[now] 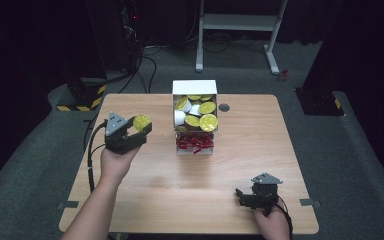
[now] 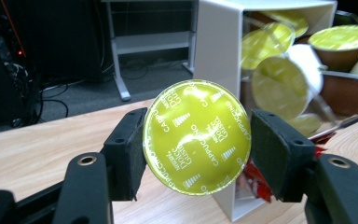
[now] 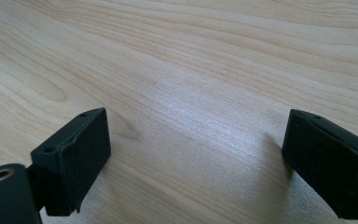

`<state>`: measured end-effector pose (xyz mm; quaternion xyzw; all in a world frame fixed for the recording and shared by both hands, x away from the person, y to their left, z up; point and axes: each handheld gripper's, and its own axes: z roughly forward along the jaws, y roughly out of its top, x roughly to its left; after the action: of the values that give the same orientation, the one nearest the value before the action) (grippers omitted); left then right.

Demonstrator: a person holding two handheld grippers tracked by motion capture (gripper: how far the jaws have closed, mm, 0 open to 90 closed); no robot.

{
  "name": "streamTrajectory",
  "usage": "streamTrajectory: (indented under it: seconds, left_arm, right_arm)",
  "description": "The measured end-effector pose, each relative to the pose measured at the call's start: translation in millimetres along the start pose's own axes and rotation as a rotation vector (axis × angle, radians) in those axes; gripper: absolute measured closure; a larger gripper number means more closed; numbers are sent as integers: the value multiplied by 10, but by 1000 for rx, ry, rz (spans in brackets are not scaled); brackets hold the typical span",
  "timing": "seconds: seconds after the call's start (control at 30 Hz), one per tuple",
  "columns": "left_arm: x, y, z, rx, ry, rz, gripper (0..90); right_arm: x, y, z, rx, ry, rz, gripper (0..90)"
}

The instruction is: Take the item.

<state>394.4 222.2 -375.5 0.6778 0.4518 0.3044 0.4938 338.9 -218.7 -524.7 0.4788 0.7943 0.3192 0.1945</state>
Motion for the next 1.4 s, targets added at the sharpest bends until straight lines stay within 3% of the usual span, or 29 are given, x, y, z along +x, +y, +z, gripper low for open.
streamTrajectory:
  seconds: [0.3,0.8,1.4]
  left_arm:
    - [153,-203,-6,28,22,-34,397]
    - [381,-557,178,126,54,-96,397]
    - [398,-773,399,205,51,-112,397]
  right_arm:
    - [-2,0,0,-1,0,-4,78]
    - [-6,-6,-2,-3,6,-10,79]
    - [-7,-7,-2,-3,6,-12,79]
